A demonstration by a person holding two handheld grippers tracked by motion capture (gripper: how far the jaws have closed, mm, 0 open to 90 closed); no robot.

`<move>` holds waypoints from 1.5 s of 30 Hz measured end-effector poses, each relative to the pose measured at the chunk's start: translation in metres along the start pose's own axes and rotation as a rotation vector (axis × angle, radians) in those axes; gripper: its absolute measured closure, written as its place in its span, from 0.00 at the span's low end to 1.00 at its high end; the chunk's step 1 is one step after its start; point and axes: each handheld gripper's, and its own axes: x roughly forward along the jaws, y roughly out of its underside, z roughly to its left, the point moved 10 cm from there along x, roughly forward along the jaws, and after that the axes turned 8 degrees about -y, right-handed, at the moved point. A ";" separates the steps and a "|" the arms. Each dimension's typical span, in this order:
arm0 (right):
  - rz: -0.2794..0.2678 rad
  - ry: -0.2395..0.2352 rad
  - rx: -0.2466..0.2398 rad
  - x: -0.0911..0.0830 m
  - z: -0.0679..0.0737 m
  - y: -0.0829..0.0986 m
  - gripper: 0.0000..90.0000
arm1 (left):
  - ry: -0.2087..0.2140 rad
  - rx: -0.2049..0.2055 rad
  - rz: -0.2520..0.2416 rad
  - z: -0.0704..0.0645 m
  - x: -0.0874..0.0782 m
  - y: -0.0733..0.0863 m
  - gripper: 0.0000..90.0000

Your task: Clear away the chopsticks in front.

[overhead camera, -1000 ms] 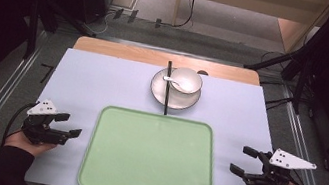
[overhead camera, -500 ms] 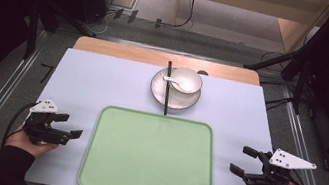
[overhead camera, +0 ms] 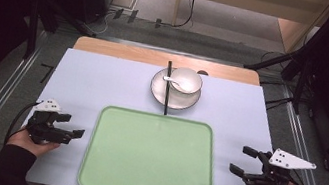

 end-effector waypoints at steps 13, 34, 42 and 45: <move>0.009 -0.006 -0.006 0.002 0.002 0.000 0.18 | 0.045 0.031 0.019 -0.010 0.013 -0.020 0.33; 0.019 0.000 0.007 0.002 -0.001 0.003 0.18 | 0.072 0.039 0.057 -0.028 0.028 -0.070 0.37; 0.016 0.003 0.008 0.002 -0.002 0.003 0.18 | 0.095 0.049 0.045 -0.041 0.035 -0.099 0.40; 0.015 0.005 0.009 0.002 -0.003 0.003 0.18 | 0.106 0.058 0.044 -0.045 0.038 -0.110 0.44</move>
